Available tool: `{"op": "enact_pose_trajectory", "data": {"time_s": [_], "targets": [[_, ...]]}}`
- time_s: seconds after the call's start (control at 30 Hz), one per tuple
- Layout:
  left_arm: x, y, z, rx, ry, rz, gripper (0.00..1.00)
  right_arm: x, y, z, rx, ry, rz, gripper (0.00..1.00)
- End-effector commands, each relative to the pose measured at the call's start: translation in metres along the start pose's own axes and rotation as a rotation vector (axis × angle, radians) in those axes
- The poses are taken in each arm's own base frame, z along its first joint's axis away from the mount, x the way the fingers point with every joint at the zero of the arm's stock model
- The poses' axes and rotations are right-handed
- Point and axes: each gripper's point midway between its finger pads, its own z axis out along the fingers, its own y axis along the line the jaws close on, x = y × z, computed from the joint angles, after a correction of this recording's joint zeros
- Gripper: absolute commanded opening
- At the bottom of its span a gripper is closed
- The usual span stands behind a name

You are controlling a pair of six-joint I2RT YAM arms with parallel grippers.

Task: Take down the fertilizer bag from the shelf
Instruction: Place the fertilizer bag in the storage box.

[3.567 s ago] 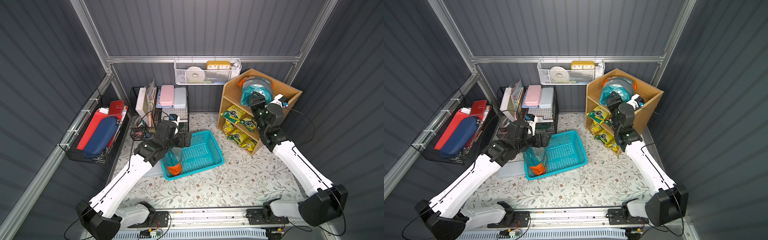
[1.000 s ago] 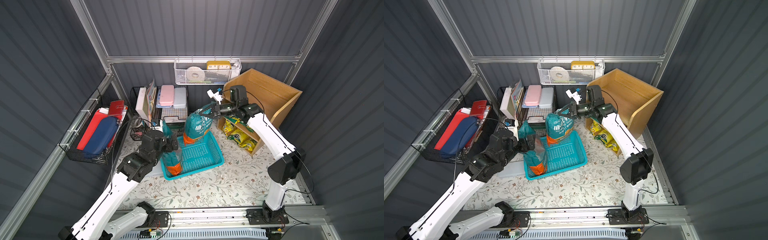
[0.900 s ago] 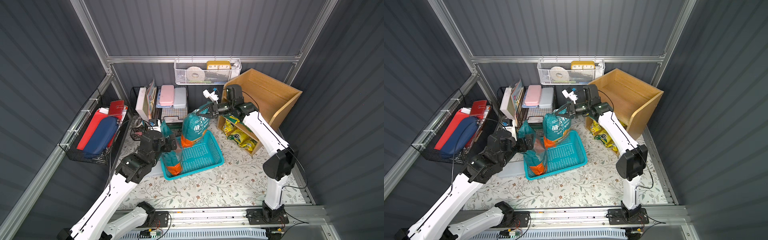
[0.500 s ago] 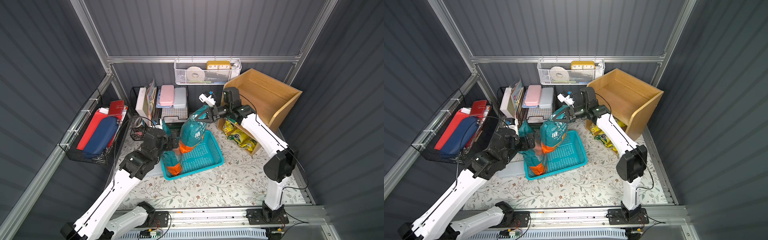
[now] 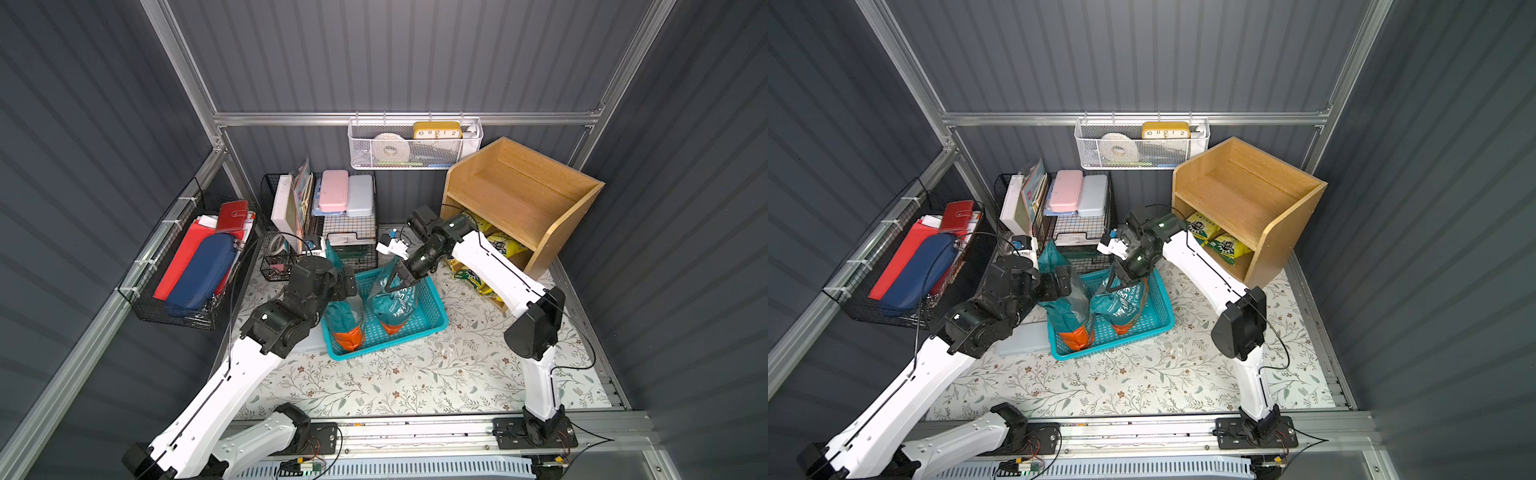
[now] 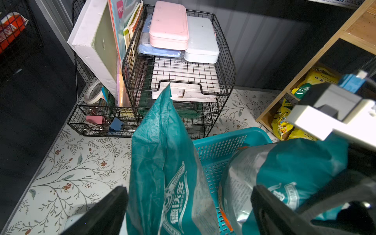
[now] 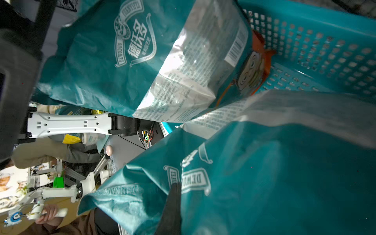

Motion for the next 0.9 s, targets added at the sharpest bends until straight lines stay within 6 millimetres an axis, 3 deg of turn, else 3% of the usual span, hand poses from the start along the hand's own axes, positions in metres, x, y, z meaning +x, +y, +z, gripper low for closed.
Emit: {"op": "enact_pose_trajectory", "data": {"time_s": [0.0,0.17,0.3,0.4,0.53,0.57,0.63,0.7,0.87], "targets": [[0.000,0.001,-0.001,0.004,-0.005,-0.020,0.99,-0.006,0.035,-0.002,-0.014,-0.021,-0.148,0.00],[0.002,0.004,-0.003,0.000,-0.006,-0.023,1.00,-0.028,0.065,-0.003,-0.085,-0.065,-0.227,0.00],[0.004,0.005,-0.005,0.001,-0.004,-0.031,1.00,-0.038,0.074,0.001,-0.144,-0.079,-0.250,0.00],[0.005,0.006,-0.005,0.000,-0.005,-0.033,1.00,-0.040,0.061,0.016,-0.151,-0.058,-0.226,0.00],[0.005,0.005,-0.005,0.004,-0.004,-0.036,1.00,-0.047,0.021,0.043,-0.055,-0.041,-0.163,0.00],[0.005,0.005,-0.005,0.006,-0.002,-0.037,1.00,-0.051,0.008,0.048,0.000,-0.049,-0.145,0.05],[0.006,0.004,-0.005,0.008,0.001,-0.040,1.00,-0.061,-0.013,0.051,0.120,-0.085,-0.133,0.26],[0.008,0.005,-0.005,0.007,0.004,-0.038,1.00,-0.072,-0.022,0.046,0.219,-0.136,-0.149,0.41],[0.008,0.005,-0.004,0.004,0.005,-0.031,1.00,-0.100,0.000,-0.006,0.354,-0.349,-0.217,0.60]]}}
